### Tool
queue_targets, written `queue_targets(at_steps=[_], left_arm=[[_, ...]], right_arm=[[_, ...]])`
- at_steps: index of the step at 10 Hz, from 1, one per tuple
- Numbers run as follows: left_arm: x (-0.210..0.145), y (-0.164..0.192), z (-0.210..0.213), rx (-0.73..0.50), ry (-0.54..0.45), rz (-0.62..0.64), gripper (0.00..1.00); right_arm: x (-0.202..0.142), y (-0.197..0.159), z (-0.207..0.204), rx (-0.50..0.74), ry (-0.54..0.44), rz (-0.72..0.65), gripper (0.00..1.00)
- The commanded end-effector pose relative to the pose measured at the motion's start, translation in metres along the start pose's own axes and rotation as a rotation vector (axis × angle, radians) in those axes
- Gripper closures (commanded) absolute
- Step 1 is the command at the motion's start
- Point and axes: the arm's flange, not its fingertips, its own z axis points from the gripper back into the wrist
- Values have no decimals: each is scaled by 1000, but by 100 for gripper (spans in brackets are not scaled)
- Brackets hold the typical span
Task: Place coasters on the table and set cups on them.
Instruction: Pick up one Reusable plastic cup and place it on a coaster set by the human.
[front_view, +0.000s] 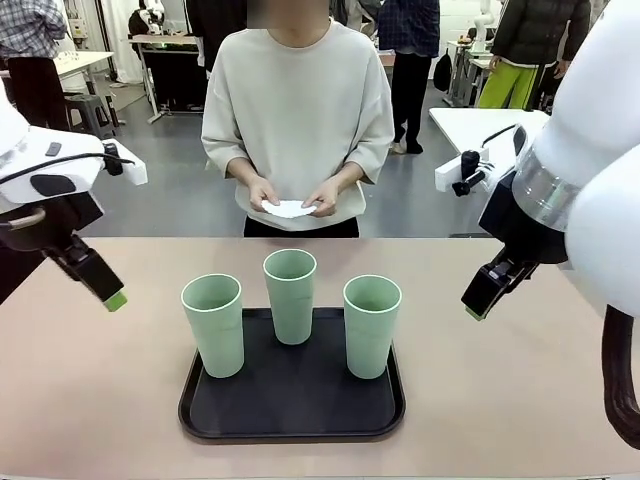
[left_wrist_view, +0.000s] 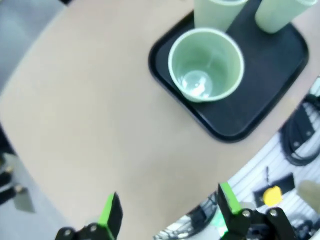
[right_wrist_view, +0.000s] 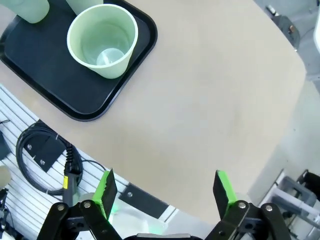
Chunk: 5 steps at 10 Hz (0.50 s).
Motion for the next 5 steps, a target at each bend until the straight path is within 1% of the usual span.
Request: queue_targets(at_steps=[1, 5], left_arm=[[9, 8, -9, 3, -19, -16, 0], [9, 8, -9, 3, -19, -16, 0]], right_arm=[[6, -6, -13, 9, 18, 9, 0], [6, -6, -13, 9, 18, 9, 0]])
